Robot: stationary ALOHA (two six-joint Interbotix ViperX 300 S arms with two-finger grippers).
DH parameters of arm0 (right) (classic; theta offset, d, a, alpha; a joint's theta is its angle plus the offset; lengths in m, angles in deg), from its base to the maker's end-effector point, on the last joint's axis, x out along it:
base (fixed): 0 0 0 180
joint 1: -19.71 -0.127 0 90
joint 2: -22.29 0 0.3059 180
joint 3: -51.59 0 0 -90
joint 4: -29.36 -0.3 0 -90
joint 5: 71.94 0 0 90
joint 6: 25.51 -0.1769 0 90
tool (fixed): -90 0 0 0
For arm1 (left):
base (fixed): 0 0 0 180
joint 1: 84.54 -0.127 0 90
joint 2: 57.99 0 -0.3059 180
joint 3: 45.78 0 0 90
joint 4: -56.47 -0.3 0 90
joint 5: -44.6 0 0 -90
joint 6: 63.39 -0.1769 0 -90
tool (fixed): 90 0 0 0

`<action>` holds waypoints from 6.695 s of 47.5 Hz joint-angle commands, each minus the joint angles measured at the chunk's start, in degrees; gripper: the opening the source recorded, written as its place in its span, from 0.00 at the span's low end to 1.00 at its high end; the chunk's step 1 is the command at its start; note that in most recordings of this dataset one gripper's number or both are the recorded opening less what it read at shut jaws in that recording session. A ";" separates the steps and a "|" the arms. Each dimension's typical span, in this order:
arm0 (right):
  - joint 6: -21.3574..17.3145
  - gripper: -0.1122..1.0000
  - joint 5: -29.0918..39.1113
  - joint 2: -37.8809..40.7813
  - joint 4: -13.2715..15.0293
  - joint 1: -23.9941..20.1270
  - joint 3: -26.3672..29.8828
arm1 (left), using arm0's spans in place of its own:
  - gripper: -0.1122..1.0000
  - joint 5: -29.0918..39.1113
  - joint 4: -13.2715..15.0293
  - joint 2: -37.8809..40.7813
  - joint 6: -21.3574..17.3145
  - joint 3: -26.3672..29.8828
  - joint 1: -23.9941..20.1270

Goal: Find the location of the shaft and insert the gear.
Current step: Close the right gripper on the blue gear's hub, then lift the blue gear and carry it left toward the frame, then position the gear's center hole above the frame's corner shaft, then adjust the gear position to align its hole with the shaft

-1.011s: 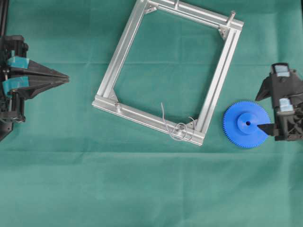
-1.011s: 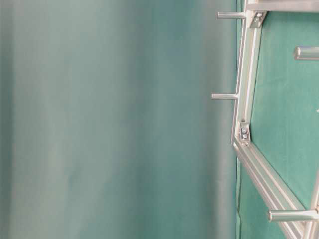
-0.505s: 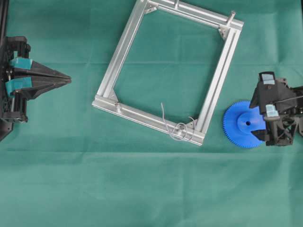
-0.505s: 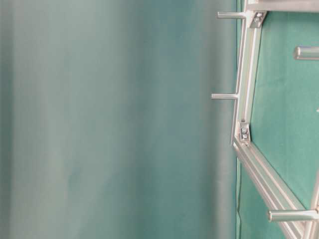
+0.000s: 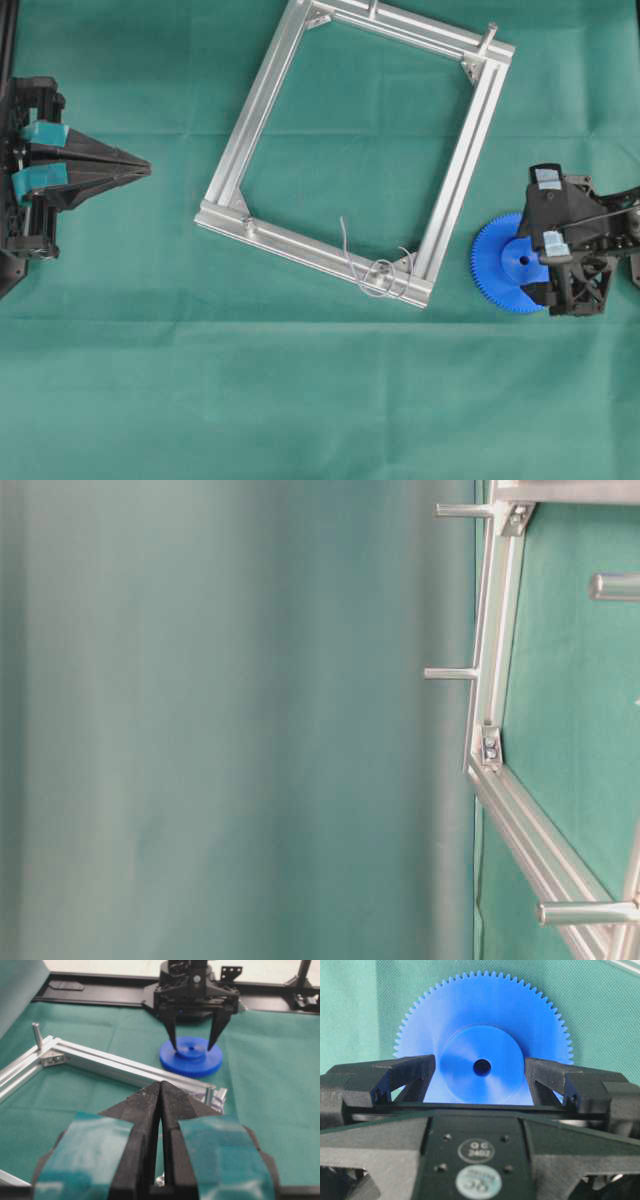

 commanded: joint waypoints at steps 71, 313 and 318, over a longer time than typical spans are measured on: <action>-3.69 0.72 11.34 -6.86 1.32 0.00 8.88 | 0.11 -0.26 0.09 0.35 0.09 1.23 -0.18; -14.15 0.72 8.79 17.05 12.39 -7.73 35.16 | 0.11 2.90 0.26 1.05 0.62 0.88 -0.18; -14.15 0.72 8.79 17.14 14.33 -7.21 35.24 | 0.11 2.90 0.18 1.14 0.70 0.88 -0.18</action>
